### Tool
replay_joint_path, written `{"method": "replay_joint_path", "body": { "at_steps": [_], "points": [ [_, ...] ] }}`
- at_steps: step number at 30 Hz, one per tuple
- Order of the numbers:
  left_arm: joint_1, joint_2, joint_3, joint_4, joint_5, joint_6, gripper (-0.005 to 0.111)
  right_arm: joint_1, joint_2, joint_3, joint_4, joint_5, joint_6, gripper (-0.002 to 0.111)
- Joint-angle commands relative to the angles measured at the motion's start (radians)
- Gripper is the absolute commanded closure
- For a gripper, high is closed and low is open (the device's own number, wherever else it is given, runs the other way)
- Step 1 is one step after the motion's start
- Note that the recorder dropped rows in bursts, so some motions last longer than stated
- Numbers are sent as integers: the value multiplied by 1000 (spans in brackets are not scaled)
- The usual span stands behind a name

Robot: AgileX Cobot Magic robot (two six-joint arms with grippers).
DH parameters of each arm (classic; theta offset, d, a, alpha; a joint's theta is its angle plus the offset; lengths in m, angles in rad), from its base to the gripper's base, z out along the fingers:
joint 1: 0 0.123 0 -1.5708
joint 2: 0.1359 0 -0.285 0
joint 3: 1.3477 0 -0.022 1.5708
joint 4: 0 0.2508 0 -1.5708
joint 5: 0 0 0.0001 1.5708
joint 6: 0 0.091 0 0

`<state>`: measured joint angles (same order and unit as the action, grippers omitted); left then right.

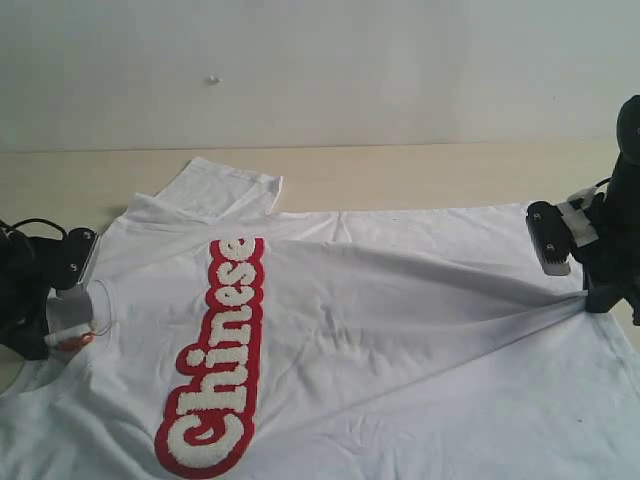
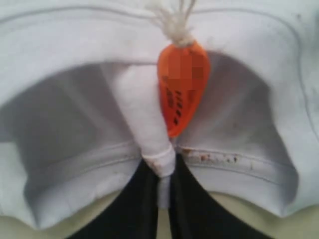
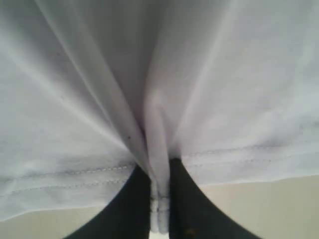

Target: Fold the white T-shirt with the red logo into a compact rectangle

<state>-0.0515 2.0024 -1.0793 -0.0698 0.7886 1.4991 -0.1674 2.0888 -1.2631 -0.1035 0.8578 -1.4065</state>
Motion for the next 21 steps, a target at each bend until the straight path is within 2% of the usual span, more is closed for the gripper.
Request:
{"method": "replay_joint_path", "body": {
  "at_steps": [1, 11, 16, 21],
  "points": [
    [-4, 38, 33, 23, -152, -33, 107, -1, 8, 28, 25, 3, 29, 108],
    [53, -90, 33, -84, -224, -36, 107, -1, -84, 28, 71, 4, 48, 108],
    [63, -181, 33, -97, -189, -32, 107, -1, -165, 28, 110, 26, 42, 108],
    [72, -349, 33, -157, -152, -31, 107, -1, -316, 28, 199, 49, 48, 108]
  ]
}}
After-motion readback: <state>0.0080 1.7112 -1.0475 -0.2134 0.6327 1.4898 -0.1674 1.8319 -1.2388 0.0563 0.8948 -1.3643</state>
